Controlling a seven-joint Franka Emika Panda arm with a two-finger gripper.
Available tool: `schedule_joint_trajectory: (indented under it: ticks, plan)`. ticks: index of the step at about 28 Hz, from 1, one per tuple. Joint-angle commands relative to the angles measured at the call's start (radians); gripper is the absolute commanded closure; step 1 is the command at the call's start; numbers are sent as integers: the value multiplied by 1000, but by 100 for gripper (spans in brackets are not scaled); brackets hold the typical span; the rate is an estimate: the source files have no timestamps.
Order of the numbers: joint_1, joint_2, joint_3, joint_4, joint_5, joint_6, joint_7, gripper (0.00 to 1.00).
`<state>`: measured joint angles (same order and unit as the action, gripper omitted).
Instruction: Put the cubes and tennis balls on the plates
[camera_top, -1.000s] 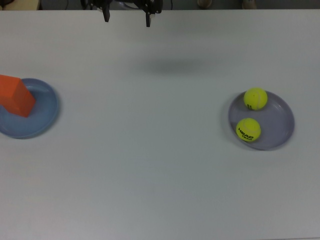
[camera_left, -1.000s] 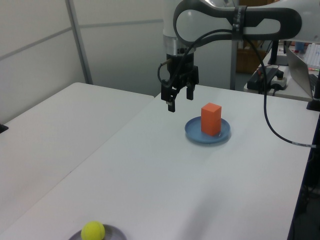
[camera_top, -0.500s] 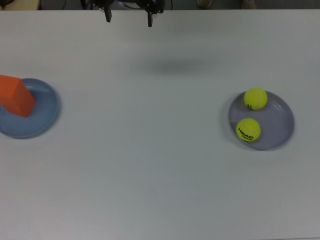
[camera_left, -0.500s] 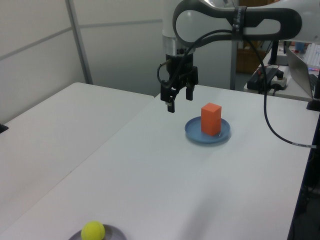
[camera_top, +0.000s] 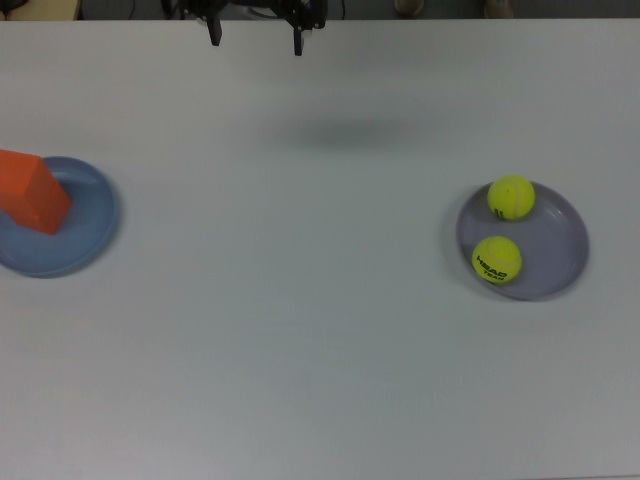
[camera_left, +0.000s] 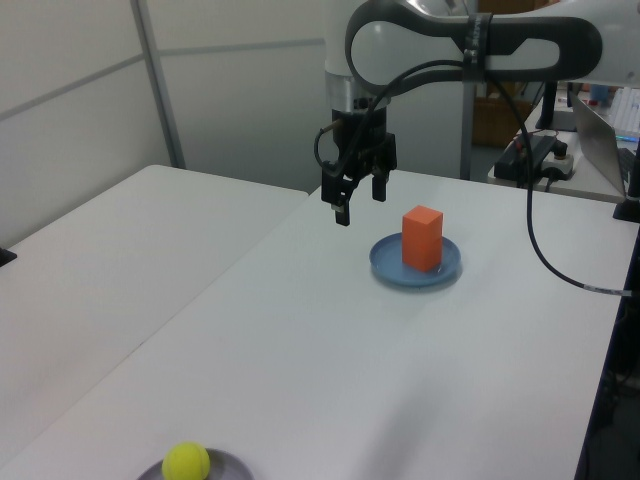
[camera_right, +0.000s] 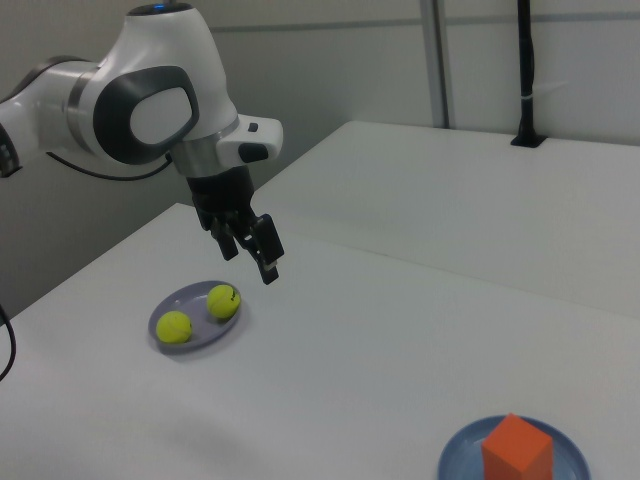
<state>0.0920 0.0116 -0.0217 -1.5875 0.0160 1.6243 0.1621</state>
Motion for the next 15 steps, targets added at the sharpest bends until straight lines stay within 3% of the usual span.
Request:
schedule_joint_trajectory:
  ticks: [1, 15]
  plan:
    - [-5, 5, -3, -3, 2, 20, -22, 0]
    - [-6, 13, -6, 9, 4, 20, -27, 0]
